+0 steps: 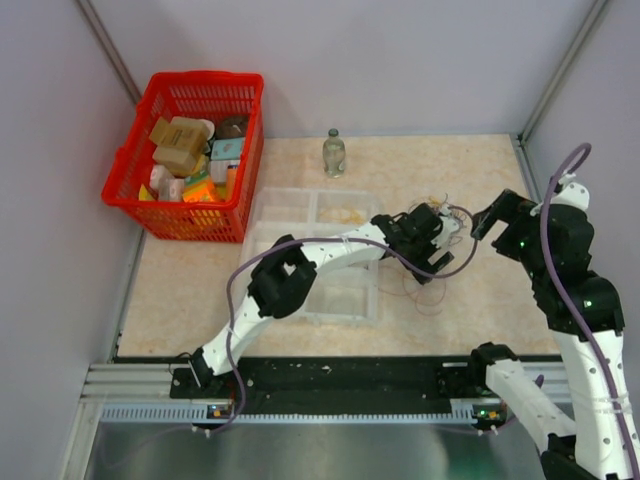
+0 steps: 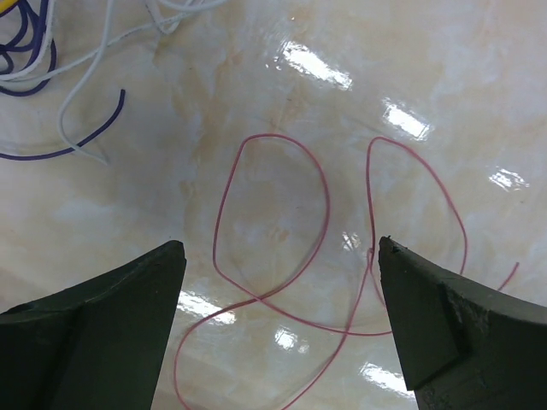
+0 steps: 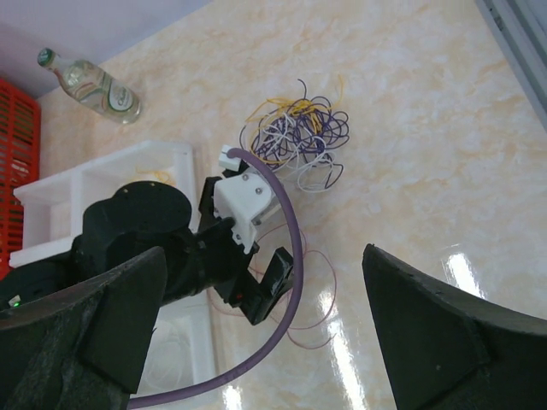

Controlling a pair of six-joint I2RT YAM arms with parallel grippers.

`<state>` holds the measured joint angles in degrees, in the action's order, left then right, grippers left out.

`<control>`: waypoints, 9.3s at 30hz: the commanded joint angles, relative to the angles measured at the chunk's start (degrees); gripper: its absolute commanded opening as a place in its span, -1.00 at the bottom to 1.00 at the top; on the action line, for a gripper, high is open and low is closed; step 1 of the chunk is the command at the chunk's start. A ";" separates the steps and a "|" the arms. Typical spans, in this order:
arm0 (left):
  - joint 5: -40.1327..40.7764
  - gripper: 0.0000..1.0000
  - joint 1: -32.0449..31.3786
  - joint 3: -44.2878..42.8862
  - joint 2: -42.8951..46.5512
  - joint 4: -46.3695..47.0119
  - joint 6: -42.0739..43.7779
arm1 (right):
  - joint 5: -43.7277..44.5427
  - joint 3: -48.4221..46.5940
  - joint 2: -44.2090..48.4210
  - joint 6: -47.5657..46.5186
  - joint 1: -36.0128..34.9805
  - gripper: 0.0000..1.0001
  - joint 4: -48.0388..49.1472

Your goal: Untangle the cables

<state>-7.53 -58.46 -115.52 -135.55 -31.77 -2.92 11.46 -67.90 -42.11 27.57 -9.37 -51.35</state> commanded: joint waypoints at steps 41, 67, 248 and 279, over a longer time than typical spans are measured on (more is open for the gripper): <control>0.50 -1.00 -2.28 17.86 21.18 15.32 -6.75 | -0.57 1.98 5.54 1.61 -0.56 0.89 6.18; -4.97 -1.00 17.49 38.45 62.51 5.51 -16.00 | -18.23 4.26 -8.69 0.91 -0.48 0.84 10.38; -10.58 0.21 13.37 19.90 38.07 -11.12 -3.67 | -19.29 -10.41 -64.59 -6.39 5.50 -0.06 11.27; -18.23 0.14 8.37 18.14 30.17 -4.01 -14.22 | -40.04 27.30 -21.72 1.08 4.00 -0.02 10.32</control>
<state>-24.67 -47.40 -97.14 -105.56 -39.97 -14.26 -25.65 -39.83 -69.95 28.64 -4.89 -39.18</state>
